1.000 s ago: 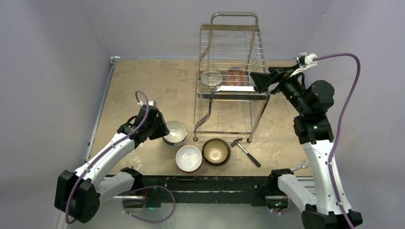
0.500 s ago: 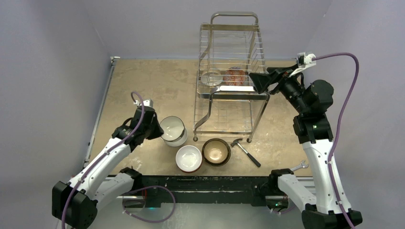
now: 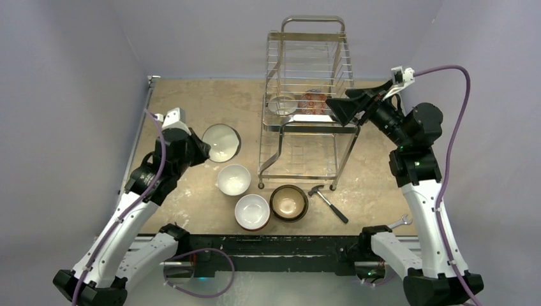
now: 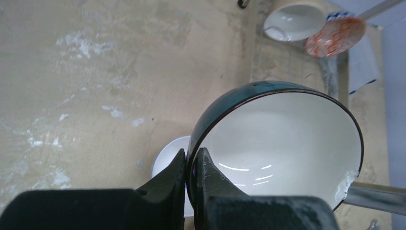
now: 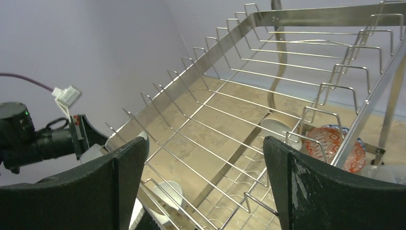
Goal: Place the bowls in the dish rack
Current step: Pick up the bowl from the center of the board.
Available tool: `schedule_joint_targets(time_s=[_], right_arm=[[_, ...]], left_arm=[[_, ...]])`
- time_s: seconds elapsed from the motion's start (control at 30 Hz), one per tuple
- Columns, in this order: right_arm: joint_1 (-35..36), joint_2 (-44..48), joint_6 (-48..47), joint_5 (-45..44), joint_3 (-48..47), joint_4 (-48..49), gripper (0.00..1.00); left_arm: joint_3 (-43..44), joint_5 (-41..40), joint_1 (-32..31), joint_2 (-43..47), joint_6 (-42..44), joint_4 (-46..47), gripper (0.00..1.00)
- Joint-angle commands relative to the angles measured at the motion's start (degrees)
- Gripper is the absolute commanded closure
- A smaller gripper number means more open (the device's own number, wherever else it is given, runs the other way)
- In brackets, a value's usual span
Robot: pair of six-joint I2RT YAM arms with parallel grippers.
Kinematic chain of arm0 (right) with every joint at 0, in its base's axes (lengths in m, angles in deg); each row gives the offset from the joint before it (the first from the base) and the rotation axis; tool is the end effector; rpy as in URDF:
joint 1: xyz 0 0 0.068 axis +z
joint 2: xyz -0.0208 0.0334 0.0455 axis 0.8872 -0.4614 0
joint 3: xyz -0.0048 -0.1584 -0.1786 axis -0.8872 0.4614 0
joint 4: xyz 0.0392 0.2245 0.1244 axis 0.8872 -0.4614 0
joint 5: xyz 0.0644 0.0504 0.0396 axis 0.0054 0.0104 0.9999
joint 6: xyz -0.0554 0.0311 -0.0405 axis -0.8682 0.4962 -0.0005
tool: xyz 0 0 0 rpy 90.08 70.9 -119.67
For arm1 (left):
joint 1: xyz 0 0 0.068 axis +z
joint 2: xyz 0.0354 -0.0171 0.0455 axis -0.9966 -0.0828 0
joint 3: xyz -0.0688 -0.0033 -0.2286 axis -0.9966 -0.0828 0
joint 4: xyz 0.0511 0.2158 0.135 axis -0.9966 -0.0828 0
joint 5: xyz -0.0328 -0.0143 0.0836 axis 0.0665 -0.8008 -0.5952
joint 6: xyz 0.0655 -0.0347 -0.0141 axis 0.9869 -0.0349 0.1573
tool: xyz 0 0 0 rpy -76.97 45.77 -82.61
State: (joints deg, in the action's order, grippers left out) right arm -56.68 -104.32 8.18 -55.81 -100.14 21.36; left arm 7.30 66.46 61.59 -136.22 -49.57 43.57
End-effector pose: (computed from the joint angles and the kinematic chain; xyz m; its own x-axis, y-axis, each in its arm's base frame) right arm 0.2260 0.0569 0.4406 -0.0118 0.3809 -0.9245 -0.6548 0.6958 0.2951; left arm 0.2039 -0.0747 0.2874 -0.5162 -0.4613 -0.7216 -0.1380 0.8763 -0.4615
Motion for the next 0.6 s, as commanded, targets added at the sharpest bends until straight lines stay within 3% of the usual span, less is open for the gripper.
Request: schedule_joint_targets(time_s=[0.0, 0.27, 0.57], right_arm=[[0.9, -0.9, 3.9, 4.9, -0.7, 3.5, 0.07], [4.3, -2.2, 7.2, 4.9, -3.8, 5.4, 0.07], [15.3, -8.0, 8.0, -0.4, -9.7, 5.6, 0.09]], left_arm=[[9.4, -0.6, 0.1, -0.9, 1.9, 10.3, 1.0], [23.7, 4.7, 0.0, -9.6, 3.5, 15.8, 1.0], [33.2, 5.8, -3.0, -15.5, 4.0, 19.5, 1.0]])
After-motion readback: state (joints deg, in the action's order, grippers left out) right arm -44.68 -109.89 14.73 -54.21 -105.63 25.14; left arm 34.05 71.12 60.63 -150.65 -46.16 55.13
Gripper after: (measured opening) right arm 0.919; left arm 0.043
